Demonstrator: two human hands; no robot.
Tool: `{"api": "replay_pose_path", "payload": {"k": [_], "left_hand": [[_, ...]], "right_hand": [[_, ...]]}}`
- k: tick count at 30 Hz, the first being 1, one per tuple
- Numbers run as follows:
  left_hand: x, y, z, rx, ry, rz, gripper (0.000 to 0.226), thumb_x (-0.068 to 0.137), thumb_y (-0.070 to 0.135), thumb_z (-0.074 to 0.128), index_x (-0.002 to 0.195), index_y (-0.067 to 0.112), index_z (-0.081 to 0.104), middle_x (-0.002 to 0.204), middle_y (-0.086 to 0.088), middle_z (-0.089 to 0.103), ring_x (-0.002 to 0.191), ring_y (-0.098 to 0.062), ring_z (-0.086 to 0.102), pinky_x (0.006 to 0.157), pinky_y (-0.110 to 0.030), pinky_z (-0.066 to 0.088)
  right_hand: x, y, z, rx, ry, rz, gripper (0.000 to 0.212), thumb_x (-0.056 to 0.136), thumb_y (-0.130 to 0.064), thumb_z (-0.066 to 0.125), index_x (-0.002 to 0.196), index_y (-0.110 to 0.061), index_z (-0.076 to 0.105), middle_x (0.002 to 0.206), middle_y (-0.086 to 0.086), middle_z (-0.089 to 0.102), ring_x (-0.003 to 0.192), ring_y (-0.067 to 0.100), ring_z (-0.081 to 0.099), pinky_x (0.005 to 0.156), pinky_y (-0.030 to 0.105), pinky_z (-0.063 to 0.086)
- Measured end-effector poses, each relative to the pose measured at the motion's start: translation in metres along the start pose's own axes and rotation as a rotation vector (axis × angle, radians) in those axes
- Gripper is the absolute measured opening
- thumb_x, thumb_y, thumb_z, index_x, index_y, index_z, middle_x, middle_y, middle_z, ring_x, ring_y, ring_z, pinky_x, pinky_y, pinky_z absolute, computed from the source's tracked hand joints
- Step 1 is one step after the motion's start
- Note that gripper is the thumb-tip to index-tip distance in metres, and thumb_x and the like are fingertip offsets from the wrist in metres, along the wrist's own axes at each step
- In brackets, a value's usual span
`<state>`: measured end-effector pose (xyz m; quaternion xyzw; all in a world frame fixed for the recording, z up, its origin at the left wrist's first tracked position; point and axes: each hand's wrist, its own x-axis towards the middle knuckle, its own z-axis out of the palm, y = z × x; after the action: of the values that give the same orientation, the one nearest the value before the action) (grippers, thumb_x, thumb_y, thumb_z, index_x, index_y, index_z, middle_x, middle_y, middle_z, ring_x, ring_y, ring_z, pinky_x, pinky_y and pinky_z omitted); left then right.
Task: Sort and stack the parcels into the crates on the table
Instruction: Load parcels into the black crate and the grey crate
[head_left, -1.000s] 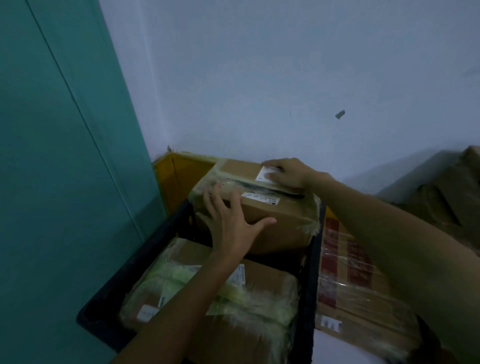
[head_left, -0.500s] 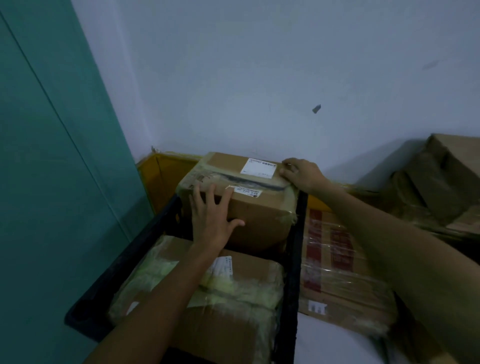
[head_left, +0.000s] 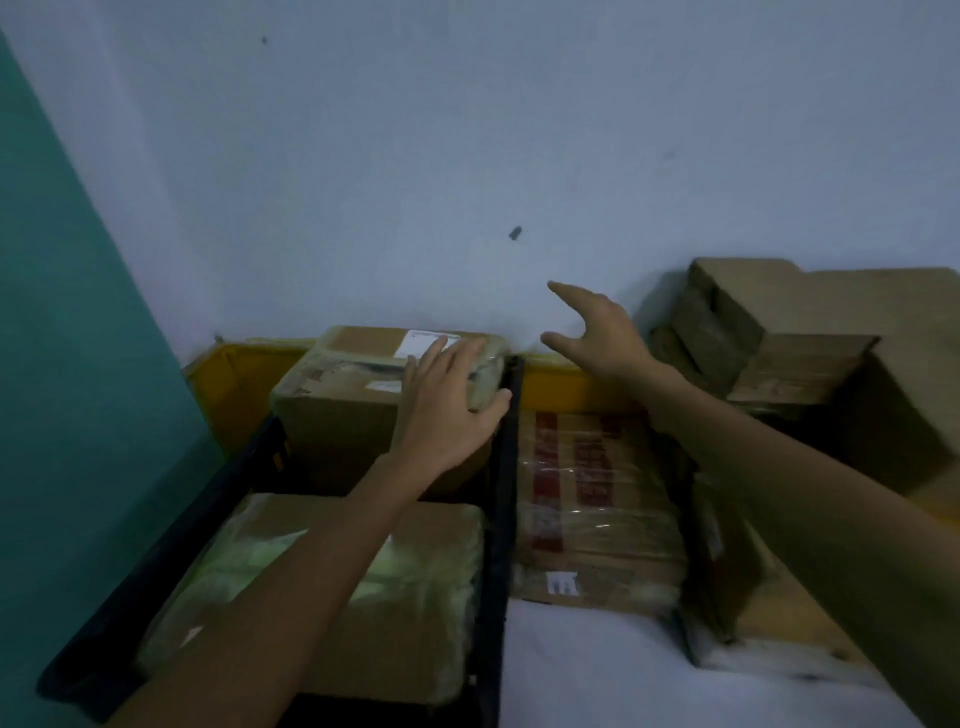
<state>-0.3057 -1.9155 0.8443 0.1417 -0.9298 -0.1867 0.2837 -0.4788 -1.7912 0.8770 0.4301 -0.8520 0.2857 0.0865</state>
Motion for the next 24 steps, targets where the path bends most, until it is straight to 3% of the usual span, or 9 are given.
{"api": "replay_pose_path", "payload": {"k": [4,9,13,15,17,19,24], "left_hand": [[0.015,0.053,0.022,-0.115,-0.07,0.064,0.056,0.091,0.044,0.051,0.139,0.02,0.038,0.148,0.0,0.037,0.142,-0.019,0.021,0.116,-0.039,0.018],[0.034,0.129,0.059,-0.261,-0.222,0.166,0.06,0.091,0.043,0.052,0.143,0.023,0.031,0.15,0.002,0.032,0.139,-0.015,0.023,0.11,-0.03,0.022],[0.049,0.188,0.09,-0.337,-0.286,0.165,0.068,0.089,0.042,0.056,0.146,0.027,0.022,0.154,0.002,0.022,0.14,-0.017,0.021,0.11,-0.032,0.023],[0.056,0.208,0.106,-0.36,-0.303,0.142,0.073,0.089,0.036,0.06,0.147,0.024,0.019,0.153,0.001,0.023,0.139,-0.019,0.024,0.108,-0.03,0.025],[0.059,0.22,0.122,-0.4,-0.322,0.076,0.079,0.086,0.031,0.064,0.148,0.025,0.015,0.152,0.0,0.023,0.136,-0.021,0.03,0.11,-0.037,0.032],[0.057,0.225,0.134,-0.446,-0.314,0.027,0.084,0.084,0.027,0.067,0.147,0.031,0.012,0.152,-0.001,0.024,0.134,-0.023,0.035,0.107,-0.042,0.038],[0.052,0.221,0.133,-0.532,-0.203,-0.014,0.084,0.084,0.019,0.068,0.147,0.03,0.013,0.148,-0.002,0.033,0.131,-0.019,0.039,0.096,-0.023,0.036]], "right_hand": [[-0.035,0.031,-0.064,-0.098,0.078,0.051,0.066,0.088,-0.031,0.062,0.146,-0.02,0.033,0.15,0.005,0.036,0.139,0.023,0.03,0.112,0.039,0.027],[-0.073,0.078,-0.137,-0.172,0.202,0.092,0.066,0.087,-0.028,0.065,0.145,-0.018,0.035,0.15,0.006,0.036,0.138,0.023,0.03,0.11,0.034,0.026],[-0.095,0.114,-0.173,-0.283,0.038,0.199,0.083,0.079,-0.046,0.069,0.147,-0.029,0.026,0.156,0.004,0.023,0.141,0.028,0.024,0.112,0.045,0.025],[-0.107,0.131,-0.176,-0.287,-0.104,0.24,0.085,0.077,-0.045,0.071,0.147,-0.031,0.025,0.157,0.002,0.018,0.142,0.028,0.022,0.112,0.045,0.025],[-0.116,0.144,-0.169,-0.295,-0.176,0.216,0.08,0.08,-0.035,0.071,0.147,-0.028,0.026,0.157,0.001,0.016,0.14,0.028,0.025,0.11,0.042,0.029],[-0.119,0.153,-0.161,-0.303,-0.109,0.178,0.07,0.085,-0.021,0.067,0.145,-0.025,0.031,0.154,0.002,0.021,0.135,0.029,0.033,0.108,0.042,0.037],[-0.105,0.164,-0.16,-0.222,0.064,0.036,0.048,0.086,-0.012,0.063,0.132,-0.017,0.05,0.139,0.006,0.045,0.12,0.026,0.048,0.099,0.035,0.044]]}}
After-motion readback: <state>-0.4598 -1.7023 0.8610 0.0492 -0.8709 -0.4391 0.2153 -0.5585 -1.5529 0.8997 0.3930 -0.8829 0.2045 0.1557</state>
